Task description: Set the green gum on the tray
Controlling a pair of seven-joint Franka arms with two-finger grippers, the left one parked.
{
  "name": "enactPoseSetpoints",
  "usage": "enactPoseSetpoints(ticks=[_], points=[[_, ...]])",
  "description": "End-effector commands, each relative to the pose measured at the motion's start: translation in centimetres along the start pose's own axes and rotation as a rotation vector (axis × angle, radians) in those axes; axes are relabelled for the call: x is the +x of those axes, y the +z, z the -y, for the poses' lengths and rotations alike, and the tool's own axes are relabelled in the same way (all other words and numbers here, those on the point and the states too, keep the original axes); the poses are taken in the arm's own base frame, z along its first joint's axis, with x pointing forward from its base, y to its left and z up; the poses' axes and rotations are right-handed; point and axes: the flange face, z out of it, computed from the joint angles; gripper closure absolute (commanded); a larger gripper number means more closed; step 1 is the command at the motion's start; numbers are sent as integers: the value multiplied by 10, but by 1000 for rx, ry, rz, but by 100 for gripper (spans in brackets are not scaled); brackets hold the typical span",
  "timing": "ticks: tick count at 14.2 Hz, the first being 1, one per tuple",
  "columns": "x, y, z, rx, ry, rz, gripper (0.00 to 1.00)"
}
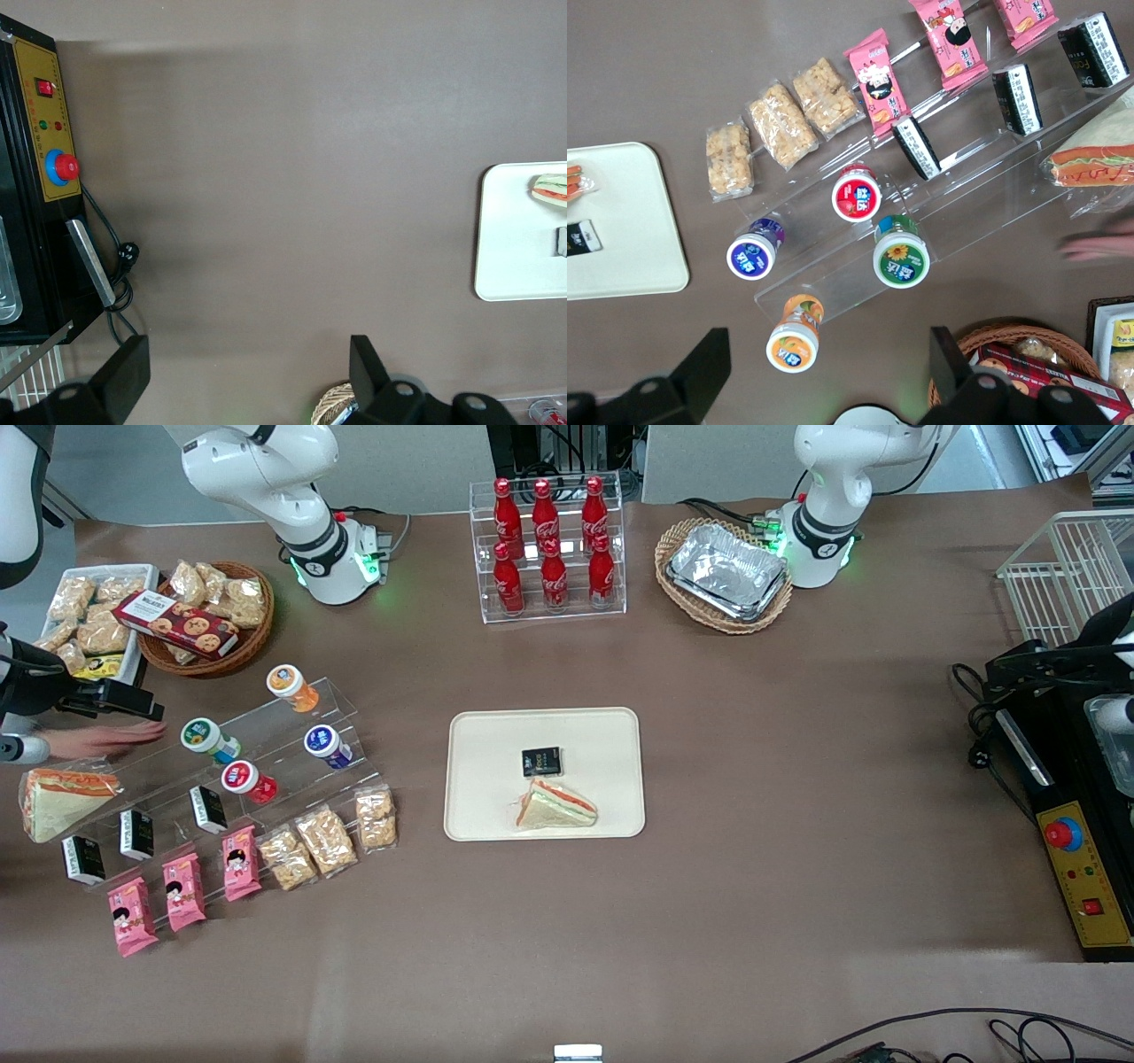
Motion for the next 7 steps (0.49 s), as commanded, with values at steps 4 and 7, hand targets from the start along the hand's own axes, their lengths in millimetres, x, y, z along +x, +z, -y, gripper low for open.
enactPoseSetpoints(ticks=[4, 7], points=[[1, -7, -2, -10, -9, -2, 0], [1, -8, -11, 2, -15, 1, 0]])
